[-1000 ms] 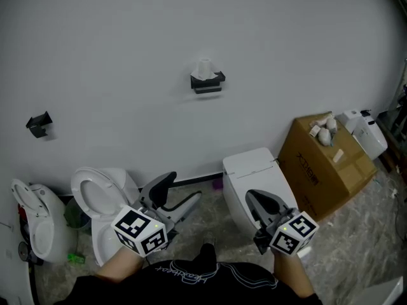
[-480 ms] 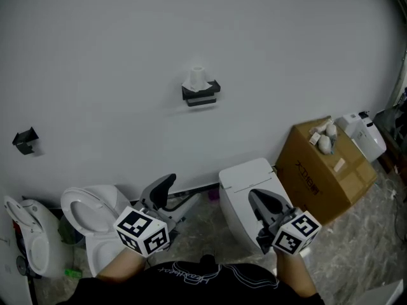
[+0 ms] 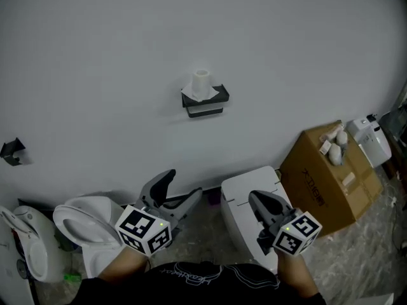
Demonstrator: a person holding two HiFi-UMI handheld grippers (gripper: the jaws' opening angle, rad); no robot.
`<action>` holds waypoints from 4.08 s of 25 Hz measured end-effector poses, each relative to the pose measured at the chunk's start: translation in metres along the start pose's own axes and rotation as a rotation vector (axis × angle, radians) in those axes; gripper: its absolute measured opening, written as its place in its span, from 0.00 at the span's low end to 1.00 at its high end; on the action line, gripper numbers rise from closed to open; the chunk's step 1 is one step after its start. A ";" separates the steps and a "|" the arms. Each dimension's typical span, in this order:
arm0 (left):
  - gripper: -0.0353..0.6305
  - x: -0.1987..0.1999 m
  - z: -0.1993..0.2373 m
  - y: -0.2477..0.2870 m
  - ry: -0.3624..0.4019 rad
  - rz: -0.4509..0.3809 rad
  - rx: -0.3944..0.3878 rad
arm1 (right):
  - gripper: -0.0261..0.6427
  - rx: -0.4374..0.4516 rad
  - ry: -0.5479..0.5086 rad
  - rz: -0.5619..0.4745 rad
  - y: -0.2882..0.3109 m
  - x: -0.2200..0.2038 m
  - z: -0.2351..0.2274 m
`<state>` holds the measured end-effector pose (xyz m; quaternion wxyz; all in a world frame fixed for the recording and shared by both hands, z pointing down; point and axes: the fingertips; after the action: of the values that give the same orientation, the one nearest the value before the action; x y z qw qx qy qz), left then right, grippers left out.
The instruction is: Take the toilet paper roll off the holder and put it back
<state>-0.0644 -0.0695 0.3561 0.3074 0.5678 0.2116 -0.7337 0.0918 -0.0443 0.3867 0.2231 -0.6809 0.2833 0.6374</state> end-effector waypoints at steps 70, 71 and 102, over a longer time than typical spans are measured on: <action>0.53 0.100 0.201 0.286 0.134 0.142 0.185 | 0.05 0.202 -0.078 -0.013 0.200 0.060 -0.209; 0.53 0.099 0.201 0.287 0.130 0.143 0.184 | 0.05 0.203 -0.077 -0.012 0.201 0.060 -0.210; 0.46 0.117 0.187 0.275 0.193 0.135 0.147 | 0.05 0.228 -0.068 0.013 0.212 0.049 -0.201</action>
<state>-0.0251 -0.4164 0.3042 0.2920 0.6698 0.1472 -0.6667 0.0997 -0.3399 0.3677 0.3043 -0.6274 0.3505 0.6252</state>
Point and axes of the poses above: the fingertips, and each gripper's own axes: y forward along the fingers, z to its left, x out of its top, and after that the axes turned 10 degrees about -y, right-handed
